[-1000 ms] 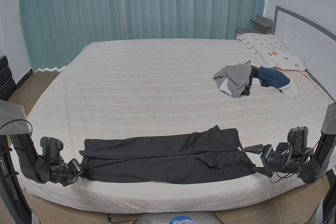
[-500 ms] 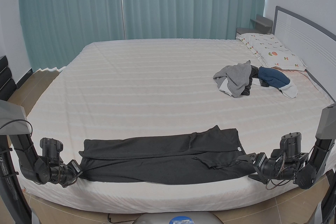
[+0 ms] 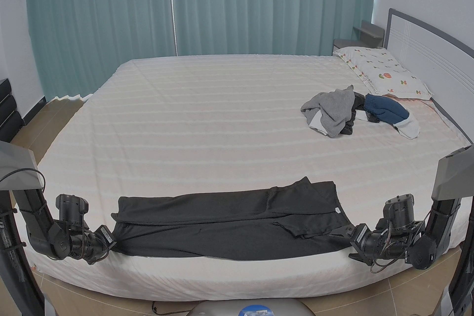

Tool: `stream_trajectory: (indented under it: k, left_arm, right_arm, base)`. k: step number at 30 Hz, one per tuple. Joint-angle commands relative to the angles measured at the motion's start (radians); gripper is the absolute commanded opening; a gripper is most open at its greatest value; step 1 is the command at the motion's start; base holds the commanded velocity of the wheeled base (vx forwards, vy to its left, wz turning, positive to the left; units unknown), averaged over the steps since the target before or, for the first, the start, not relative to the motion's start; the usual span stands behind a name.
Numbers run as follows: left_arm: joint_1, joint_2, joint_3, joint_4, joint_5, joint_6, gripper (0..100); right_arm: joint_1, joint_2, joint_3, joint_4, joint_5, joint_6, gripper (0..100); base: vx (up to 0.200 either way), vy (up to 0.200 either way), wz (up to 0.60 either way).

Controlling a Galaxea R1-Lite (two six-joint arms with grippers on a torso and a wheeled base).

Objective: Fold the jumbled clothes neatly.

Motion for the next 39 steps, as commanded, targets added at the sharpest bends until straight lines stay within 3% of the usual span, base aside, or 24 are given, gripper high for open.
stream_trajectory:
  k: [1,10,11,19,39]
  left_arm:
    - [0.000,0.000,0.000,0.000,0.000,-0.001,0]
    - [0.002,0.000,0.000,0.000,-0.001,-0.001,0]
    - [0.004,0.000,0.000,0.000,-0.001,-0.001,0]
    - [0.004,-0.002,0.000,0.000,-0.001,0.001,0]
    - [0.008,-0.098,0.017,0.015,0.000,0.010,0]
  right_arm:
    - [0.000,0.047,-0.018,-0.014,-0.030,0.000,100]
    - [-0.001,0.117,-0.018,-0.124,-0.065,-0.004,100]
    - [-0.001,0.123,-0.018,-0.130,-0.071,-0.007,0]
    - [-0.003,0.123,-0.009,-0.155,-0.103,-0.007,0]
    - [-0.058,0.016,0.014,-0.140,-0.097,-0.039,0]
  base:
    - [0.000,0.000,0.00]
    - [0.000,0.000,0.00]
    - [0.000,0.000,0.00]
    - [0.000,0.000,0.00]
    - [0.000,0.000,0.00]
